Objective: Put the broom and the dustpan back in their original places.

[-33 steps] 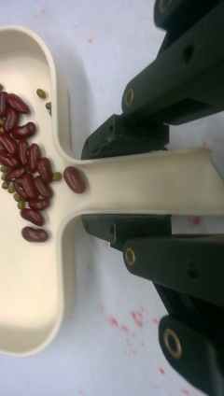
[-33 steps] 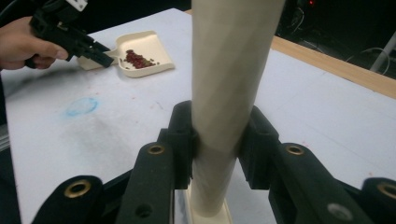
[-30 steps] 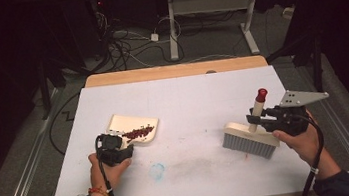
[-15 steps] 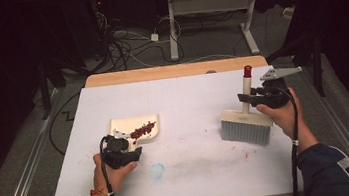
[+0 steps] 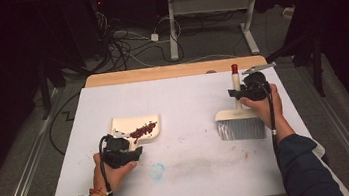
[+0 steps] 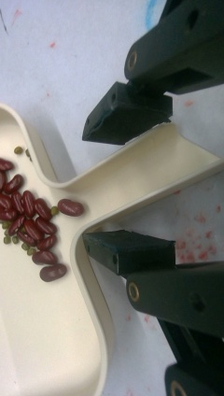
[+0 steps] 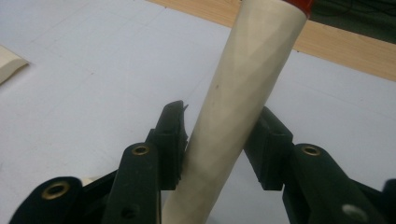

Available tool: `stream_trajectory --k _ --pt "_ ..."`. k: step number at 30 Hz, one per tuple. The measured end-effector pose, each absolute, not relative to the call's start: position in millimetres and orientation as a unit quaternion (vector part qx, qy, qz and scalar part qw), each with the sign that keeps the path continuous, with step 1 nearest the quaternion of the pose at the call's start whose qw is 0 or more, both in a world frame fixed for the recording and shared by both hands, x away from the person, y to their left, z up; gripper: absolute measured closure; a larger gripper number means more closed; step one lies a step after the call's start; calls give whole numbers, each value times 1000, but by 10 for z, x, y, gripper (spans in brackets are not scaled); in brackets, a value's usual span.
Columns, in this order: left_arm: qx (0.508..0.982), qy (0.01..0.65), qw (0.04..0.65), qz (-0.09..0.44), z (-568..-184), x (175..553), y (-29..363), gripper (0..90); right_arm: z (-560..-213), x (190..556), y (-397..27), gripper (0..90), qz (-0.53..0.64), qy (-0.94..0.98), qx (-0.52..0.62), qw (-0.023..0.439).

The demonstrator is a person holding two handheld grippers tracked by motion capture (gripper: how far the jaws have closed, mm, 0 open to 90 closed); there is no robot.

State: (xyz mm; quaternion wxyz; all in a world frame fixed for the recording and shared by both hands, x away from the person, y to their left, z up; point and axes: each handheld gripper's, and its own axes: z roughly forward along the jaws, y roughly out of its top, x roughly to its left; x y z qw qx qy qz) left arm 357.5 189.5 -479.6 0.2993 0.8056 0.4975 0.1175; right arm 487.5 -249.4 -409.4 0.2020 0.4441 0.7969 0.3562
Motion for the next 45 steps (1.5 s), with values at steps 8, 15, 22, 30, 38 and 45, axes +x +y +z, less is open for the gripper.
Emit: stream_trajectory --k 8,15,22,30,38,45 --pt "822 446 325 143 -4703 3451 1909 289 -4210 4977 -2387 580 336 785 471 223" --pt "833 400 343 168 -4689 3300 1905 200 -4273 5026 -2414 520 345 763 493 236" --pt "834 370 361 193 -4610 3154 1954 199 -4252 4999 -2390 521 354 764 481 243" --pt "845 342 356 204 -4639 3003 2035 198 -4262 4970 -2413 494 368 763 476 238" --pt "838 346 366 210 -4654 2906 2100 188 -4188 4892 -2409 375 389 753 473 241" --pt "839 339 364 220 -4659 2885 2077 193 -4079 4771 -2400 314 427 748 456 222"
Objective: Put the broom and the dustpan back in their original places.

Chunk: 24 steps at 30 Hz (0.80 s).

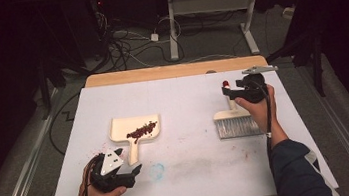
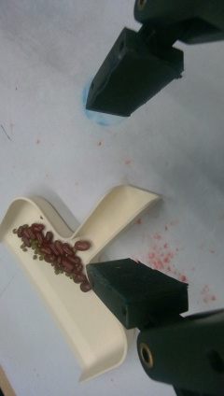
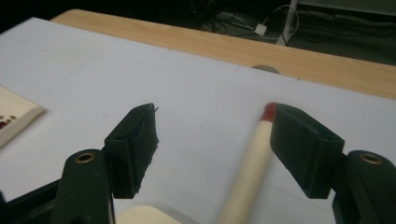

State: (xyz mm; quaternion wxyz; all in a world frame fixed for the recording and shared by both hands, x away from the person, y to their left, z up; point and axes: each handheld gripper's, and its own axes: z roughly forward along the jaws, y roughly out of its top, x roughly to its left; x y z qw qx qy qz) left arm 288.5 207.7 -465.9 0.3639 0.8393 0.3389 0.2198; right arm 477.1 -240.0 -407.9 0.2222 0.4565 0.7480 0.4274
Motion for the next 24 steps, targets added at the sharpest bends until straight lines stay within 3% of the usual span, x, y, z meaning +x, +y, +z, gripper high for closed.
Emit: stream_trajectory --k 15,24 --pt "839 339 362 224 -4661 2882 2046 194 -3930 4355 -2300 273 439 755 402 274" --pt "840 336 360 228 -4654 2869 2049 194 -3758 4082 -2330 268 464 754 379 268"
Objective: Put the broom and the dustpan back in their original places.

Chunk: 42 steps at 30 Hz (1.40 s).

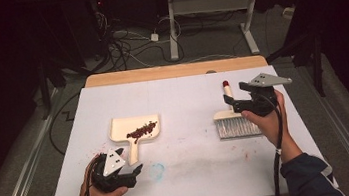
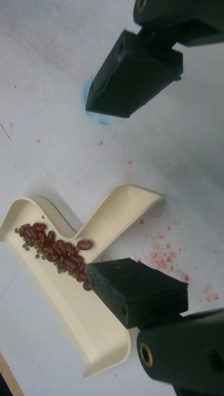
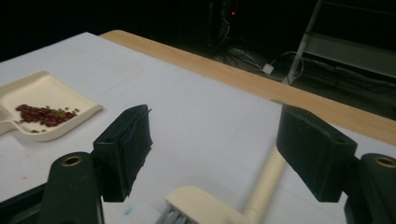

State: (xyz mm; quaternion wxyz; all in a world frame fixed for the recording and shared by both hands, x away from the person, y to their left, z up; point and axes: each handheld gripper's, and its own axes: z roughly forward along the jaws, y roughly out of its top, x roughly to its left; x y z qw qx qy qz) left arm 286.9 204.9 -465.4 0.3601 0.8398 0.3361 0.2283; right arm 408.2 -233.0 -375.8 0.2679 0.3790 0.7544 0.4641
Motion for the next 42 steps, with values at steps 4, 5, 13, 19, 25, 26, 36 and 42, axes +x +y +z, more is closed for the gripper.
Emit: stream_trajectory --k 4,5,13,19,25,26,36,42 --pt "840 335 361 228 -4646 2865 2051 194 -3699 3969 -2341 270 473 752 369 273" --pt "840 335 361 229 -4647 2865 2052 194 -3689 3940 -2343 271 474 752 365 278" --pt "839 331 365 231 -4624 2857 2053 194 -3643 3720 -2321 275 468 760 342 294" --pt "838 330 366 233 -4613 2854 2056 194 -3663 3593 -2299 275 465 767 324 299" --pt "840 327 363 235 -4612 2848 2050 194 -3683 3473 -2292 273 463 770 308 312" --pt "840 327 363 235 -4611 2846 2047 194 -3687 3460 -2296 273 462 770 307 314" --pt "843 325 359 234 -4616 2856 2043 194 -3773 3353 -2376 263 462 767 301 328" --pt "845 321 359 234 -4619 2863 2029 193 -3849 3282 -2440 263 459 767 299 334"
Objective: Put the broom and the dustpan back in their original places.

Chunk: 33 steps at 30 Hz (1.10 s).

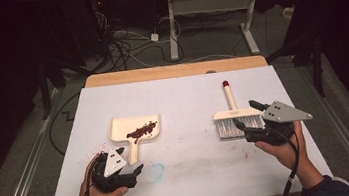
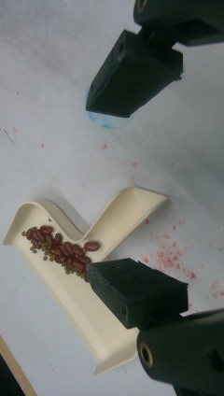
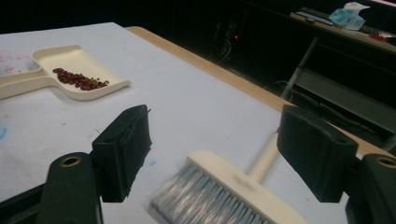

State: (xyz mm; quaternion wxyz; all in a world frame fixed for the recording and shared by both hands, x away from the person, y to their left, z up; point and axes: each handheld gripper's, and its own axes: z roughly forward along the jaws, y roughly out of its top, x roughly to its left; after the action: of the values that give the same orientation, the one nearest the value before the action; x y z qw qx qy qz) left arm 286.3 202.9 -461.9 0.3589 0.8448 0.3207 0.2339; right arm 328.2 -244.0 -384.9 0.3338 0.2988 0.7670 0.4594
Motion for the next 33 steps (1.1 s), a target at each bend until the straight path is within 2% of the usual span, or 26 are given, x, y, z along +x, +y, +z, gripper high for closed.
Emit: stream_trajectory --k 13,23,25,33 --pt "844 323 358 234 -4630 2871 2016 194 -4086 3156 -2609 268 436 770 292 362" --pt "843 322 356 242 -4636 2879 2022 194 -4331 3044 -2700 266 440 780 288 339" --pt "844 325 355 237 -4641 2867 2007 195 -4373 3006 -2718 276 441 776 289 346" --pt "850 317 347 239 -4662 2840 1964 196 -4598 2902 -2736 270 427 792 301 316"
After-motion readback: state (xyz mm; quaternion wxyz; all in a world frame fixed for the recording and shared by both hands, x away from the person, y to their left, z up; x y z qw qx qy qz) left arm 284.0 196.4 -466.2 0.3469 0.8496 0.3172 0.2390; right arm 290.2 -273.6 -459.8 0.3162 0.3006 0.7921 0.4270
